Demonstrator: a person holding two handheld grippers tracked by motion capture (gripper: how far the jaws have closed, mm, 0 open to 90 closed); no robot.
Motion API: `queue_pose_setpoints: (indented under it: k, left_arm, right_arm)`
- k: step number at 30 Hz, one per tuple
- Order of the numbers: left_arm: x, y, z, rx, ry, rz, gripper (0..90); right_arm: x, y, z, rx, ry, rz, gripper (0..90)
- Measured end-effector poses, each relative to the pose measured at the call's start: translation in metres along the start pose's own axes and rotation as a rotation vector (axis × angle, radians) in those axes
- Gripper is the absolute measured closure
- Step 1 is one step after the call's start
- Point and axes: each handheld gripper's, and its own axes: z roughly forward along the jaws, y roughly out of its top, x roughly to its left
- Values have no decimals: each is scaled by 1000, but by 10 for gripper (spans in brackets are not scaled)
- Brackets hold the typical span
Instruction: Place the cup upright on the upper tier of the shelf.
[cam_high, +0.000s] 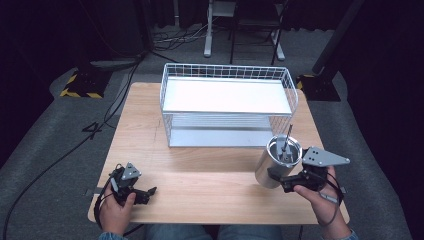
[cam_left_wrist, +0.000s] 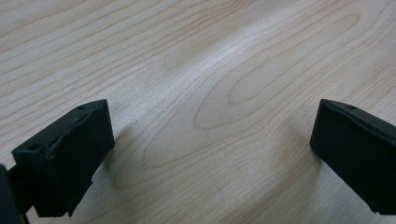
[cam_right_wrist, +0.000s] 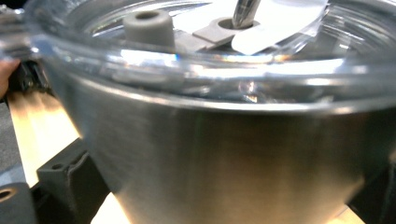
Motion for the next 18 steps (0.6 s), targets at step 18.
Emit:
queue_pose_setpoints:
  k: [18]
  left_arm:
    - [0, 0, 0, 2, 2, -1, 1]
  right_arm:
    - [-18, 70, 13, -15, -33, -14, 36]
